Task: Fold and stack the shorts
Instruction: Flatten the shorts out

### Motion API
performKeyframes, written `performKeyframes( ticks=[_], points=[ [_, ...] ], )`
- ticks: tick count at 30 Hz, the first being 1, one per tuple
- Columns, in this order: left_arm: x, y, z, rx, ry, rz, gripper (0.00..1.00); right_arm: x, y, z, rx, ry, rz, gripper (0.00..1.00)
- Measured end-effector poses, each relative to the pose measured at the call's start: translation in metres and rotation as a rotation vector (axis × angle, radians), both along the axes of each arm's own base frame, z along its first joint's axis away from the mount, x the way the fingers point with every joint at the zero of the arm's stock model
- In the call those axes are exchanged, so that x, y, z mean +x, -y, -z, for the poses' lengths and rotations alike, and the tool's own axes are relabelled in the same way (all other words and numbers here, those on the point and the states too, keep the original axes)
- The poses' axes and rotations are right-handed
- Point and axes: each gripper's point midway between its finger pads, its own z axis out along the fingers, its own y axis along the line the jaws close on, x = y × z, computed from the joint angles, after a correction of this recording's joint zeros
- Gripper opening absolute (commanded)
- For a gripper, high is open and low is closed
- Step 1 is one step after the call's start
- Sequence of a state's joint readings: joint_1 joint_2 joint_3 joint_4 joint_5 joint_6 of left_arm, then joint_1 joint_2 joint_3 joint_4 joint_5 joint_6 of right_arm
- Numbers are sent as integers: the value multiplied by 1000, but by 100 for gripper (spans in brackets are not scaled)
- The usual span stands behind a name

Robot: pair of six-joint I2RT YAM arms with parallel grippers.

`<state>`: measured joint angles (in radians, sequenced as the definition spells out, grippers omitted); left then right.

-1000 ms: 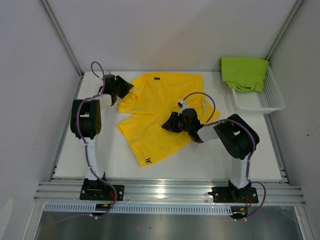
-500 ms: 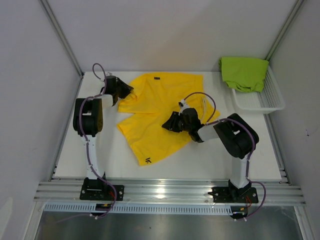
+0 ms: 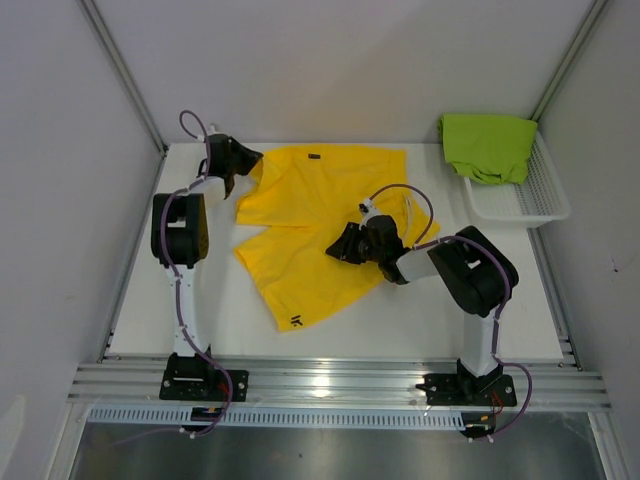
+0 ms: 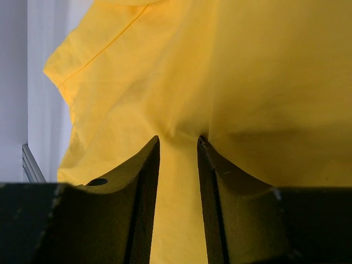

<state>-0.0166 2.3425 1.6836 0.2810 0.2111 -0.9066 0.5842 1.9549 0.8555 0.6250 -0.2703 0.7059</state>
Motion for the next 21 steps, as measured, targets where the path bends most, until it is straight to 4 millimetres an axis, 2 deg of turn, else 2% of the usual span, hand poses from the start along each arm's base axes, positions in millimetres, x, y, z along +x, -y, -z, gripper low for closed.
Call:
performKeyframes(
  ticks=[4, 7, 11, 12, 13, 14, 16, 21],
  points=[
    [11, -16, -12, 8, 27, -19, 0, 1, 1, 0, 1, -1, 2, 35],
    [16, -38, -17, 21, 35, -49, 0, 0, 1, 1, 2, -3, 0, 35],
    [35, -71, -29, 54, 64, -85, 0, 0, 0, 1, 9, -5, -3, 35],
    [38, -77, -32, 63, 70, -89, 17, 0, 0, 1, 11, -5, -3, 35],
    [41, -83, -33, 79, 68, -91, 28, 0, -1, 1, 13, -5, -4, 35],
    [45, -89, -36, 91, 74, -97, 33, 0, -1, 1, 13, -4, -5, 35],
    [51, -99, -41, 110, 82, -110, 51, 0, -1, 1, 15, -4, -6, 35],
    [53, -114, -48, 145, 83, -131, 49, 0, -2, 1, 16, -3, -8, 35]
  ],
)
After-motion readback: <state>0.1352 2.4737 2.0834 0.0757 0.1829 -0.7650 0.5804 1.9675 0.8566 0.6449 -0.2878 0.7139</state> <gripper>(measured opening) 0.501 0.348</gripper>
